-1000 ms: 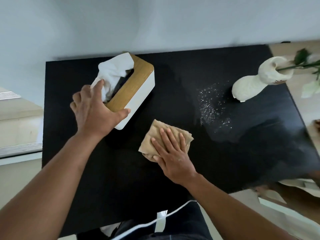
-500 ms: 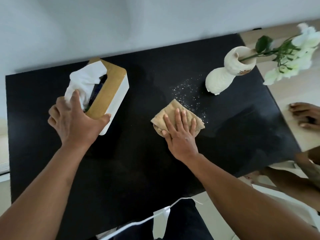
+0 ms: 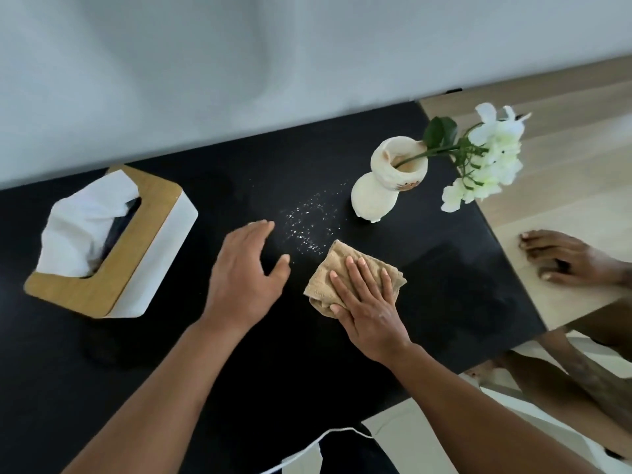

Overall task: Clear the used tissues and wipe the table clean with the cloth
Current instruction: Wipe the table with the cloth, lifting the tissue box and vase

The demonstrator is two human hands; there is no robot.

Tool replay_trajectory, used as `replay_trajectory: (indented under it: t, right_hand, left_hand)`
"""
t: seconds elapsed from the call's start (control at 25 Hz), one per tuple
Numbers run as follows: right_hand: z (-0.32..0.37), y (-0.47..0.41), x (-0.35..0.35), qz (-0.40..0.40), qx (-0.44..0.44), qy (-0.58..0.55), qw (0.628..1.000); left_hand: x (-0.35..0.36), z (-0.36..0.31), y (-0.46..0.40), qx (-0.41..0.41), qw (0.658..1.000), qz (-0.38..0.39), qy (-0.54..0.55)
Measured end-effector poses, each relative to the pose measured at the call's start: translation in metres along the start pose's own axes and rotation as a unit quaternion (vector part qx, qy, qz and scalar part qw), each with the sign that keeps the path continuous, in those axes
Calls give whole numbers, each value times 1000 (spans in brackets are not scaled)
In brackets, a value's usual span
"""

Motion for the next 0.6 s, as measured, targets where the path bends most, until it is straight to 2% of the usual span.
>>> replay_trajectory:
  t: [0.2, 0.32, 0.44, 0.6]
  right_hand:
    - [-1, -2, 1, 63, -2, -20, 998]
    - [-4, -2, -3, 75, -10, -37, 996]
    - [-7, -3, 0, 85, -20, -37, 995]
    - [-7, -2, 2, 66, -31, -39, 997]
  left_hand:
    - [65, -66, -60, -25, 994, 59, 93]
    - [102, -93, -94, -23, 985, 82, 148]
    - [127, -106, -122, -5, 982, 64, 177]
    - [144, -100, -139, -52, 973, 18, 222]
Point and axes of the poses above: each hand's wrist, its own y-axis away from the middle knuckle, its own x-axis out of the palm, z = x × y, the point moved 7 cm from there along -y, towards the middle knuckle, and after that the axes turned 7 degrees about x, right-handed, at the moved point
